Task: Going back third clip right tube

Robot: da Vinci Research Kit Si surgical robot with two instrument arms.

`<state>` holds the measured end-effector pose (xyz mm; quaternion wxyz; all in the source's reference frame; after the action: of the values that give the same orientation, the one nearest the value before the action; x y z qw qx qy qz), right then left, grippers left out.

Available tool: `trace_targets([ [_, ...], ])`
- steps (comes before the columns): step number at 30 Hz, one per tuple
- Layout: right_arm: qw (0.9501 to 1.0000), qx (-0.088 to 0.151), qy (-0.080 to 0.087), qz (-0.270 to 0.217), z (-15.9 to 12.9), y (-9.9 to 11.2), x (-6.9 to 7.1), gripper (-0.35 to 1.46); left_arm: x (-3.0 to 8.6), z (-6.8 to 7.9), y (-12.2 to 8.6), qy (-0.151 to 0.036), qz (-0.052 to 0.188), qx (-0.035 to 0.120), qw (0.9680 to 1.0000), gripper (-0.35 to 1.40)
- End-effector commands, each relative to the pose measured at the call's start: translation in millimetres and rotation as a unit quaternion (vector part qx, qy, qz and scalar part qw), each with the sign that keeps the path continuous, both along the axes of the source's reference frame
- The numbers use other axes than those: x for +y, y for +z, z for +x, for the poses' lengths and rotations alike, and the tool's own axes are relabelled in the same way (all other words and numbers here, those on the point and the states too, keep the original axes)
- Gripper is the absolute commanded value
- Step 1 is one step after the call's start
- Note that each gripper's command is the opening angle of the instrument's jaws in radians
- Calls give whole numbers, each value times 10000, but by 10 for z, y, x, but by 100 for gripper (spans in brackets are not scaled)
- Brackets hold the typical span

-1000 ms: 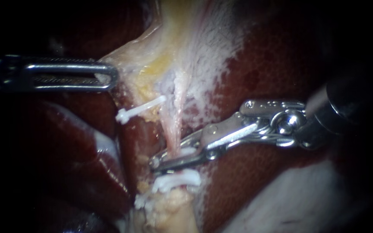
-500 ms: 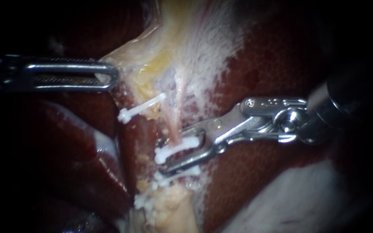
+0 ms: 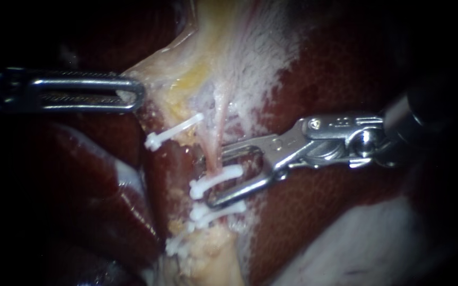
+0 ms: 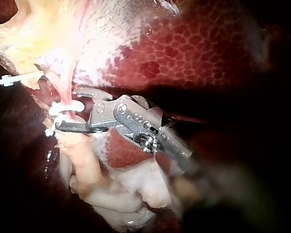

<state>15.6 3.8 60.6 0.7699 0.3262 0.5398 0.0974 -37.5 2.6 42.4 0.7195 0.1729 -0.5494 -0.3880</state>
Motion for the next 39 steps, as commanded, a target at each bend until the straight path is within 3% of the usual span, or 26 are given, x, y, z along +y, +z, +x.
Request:
trace_targets([
  [1,10000,3,10,-29,-6,-3,2,59,0,0,0,0,-1,-1,10000,-35],
  [17,9986,-70,288,-439,-90,-39,19,60,3,1,6,4,-3,-4,10000,-35],
  [27,9976,-165,446,-498,-98,-57,23,60,-2,-7,19,-15,-38,18,10000,-35],
  [39,9977,-161,438,-495,-95,-59,20,60,-10,-37,73,103,-105,74,9999,-35],
])
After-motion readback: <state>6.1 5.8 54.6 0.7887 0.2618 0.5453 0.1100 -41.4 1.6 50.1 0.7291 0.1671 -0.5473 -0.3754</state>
